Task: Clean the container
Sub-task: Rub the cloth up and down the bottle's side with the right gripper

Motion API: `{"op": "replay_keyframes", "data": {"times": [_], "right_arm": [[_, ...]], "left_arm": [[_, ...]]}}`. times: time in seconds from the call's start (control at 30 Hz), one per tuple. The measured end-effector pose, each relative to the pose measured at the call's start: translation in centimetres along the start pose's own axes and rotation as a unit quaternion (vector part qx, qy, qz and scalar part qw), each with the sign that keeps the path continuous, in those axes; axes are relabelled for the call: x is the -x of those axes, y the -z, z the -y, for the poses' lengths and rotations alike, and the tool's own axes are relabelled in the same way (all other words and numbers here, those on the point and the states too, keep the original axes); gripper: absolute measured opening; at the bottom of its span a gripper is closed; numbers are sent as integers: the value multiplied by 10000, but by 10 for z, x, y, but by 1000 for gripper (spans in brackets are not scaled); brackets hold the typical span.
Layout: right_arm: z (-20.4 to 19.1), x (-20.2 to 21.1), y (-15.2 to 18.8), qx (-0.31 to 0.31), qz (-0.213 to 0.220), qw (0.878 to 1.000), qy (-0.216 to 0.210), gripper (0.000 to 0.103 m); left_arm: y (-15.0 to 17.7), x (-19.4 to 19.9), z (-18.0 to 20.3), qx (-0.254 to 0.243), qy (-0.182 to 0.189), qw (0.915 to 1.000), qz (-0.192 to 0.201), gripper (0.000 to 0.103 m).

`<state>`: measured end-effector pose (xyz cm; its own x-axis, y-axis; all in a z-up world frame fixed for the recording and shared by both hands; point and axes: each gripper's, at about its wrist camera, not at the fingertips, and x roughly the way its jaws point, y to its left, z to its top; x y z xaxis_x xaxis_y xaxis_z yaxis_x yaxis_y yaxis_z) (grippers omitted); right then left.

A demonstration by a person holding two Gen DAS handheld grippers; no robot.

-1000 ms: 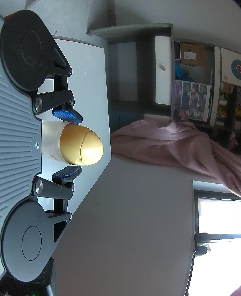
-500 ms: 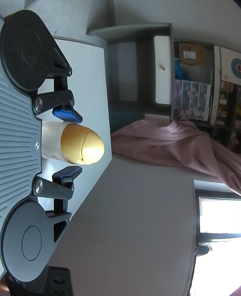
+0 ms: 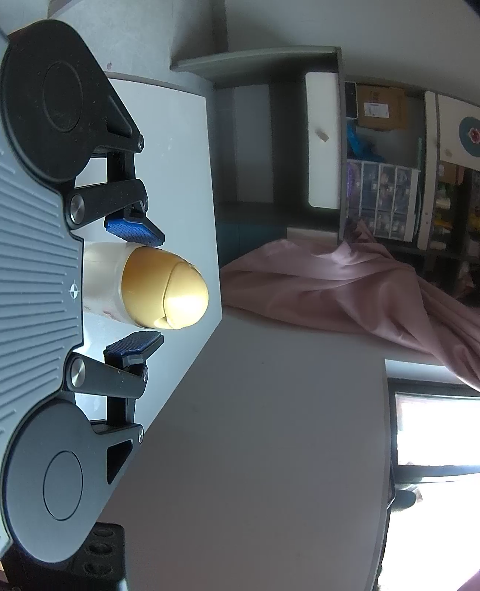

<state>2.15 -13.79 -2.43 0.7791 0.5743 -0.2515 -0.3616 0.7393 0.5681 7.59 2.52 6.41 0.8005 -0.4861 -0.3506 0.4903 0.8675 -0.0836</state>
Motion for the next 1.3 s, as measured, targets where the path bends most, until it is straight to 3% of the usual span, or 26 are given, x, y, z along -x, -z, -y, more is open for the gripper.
{"op": "replay_keyframes", "data": {"times": [0.37,0.8,1.3], "right_arm": [[-7,-1,5,96,-87,9999,1,10],[-14,14,-17,238,433,9987,-147,10],[-1,-3,4,121,-119,9998,68,10]], "left_arm": [[4,-4,5,12,-38,10000,26,50],[2,0,11,4,-24,10000,23,50],[0,-1,11,49,7,10000,16,50]]}}
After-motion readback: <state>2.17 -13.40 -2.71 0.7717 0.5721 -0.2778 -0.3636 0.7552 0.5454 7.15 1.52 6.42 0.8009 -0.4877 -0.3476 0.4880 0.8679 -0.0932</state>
